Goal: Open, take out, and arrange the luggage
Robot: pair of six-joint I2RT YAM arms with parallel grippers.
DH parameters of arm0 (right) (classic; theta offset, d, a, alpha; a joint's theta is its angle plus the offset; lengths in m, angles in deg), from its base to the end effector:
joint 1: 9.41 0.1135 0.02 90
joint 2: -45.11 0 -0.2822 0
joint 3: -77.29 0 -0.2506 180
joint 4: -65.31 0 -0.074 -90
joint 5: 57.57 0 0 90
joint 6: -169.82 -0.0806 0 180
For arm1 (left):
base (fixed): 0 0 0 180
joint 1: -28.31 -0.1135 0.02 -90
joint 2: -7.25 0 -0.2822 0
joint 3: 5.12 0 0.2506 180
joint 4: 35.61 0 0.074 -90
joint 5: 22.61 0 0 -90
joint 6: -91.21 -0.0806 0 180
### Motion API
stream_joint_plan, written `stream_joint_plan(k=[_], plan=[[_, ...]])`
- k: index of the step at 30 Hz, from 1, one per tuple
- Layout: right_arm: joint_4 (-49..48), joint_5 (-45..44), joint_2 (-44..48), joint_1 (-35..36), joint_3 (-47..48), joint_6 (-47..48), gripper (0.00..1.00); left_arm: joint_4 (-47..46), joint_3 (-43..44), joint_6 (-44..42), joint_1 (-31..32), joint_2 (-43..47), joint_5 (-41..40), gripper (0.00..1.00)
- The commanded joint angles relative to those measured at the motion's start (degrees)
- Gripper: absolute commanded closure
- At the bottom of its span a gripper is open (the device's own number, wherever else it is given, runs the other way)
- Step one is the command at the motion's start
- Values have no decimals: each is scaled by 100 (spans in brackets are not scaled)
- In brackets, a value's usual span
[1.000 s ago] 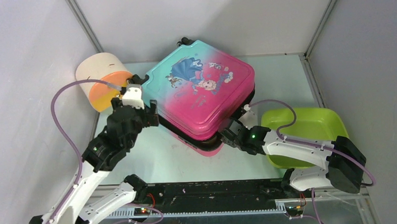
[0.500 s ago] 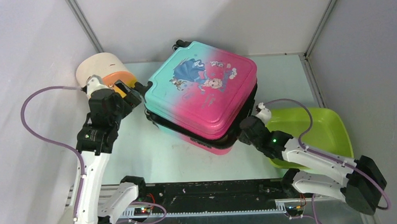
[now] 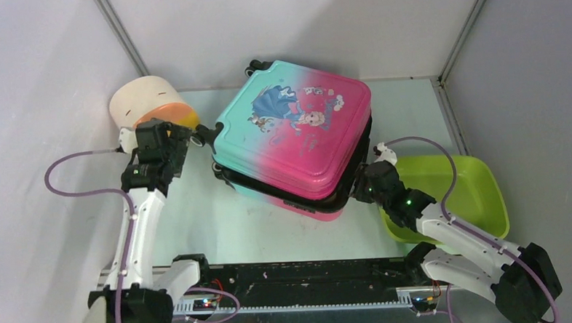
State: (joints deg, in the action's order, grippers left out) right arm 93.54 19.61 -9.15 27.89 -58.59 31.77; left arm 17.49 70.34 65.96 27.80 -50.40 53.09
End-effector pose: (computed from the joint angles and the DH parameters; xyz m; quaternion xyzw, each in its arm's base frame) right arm 0.1870 0.1200 0.2037 0.1322 0.8861 0.2194 0.3863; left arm 0.2316 0.0220 0.3407 -0.5234 0.7113 -0.1488 0.4449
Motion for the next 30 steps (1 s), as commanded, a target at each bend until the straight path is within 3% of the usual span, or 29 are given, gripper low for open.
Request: stream_joint_plan(k=[1, 3, 4, 6, 15, 19, 24, 30], plan=[[-49, 129, 370, -12, 9, 489, 51, -339, 24, 609, -413, -314, 372, 0], [32, 118, 525, -15, 109, 600, 28, -495, 52, 632, -428, -495, 449, 0], [99, 116, 567, -9, 163, 689, 9, -586, 97, 584, -430, -630, 487, 0], [247, 94, 703, 0, 321, 793, 2, -557, 241, 546, -437, -880, 635, 0], [983, -144, 1366, 95, 914, 774, 0, -1016, 73, 859, -452, -1399, 902, 0], [1079, -250, 1679, 133, 984, 724, 0, -1890, -285, 1159, -469, -1432, 1163, 0], [1099, -319, 1899, 226, 1083, 772, 1, -2229, -560, 1375, -478, -1521, 1458, 0], [1147, -521, 1846, 439, 1356, 830, 2, -3644, -1480, 1584, -591, -1277, 1773, 0]])
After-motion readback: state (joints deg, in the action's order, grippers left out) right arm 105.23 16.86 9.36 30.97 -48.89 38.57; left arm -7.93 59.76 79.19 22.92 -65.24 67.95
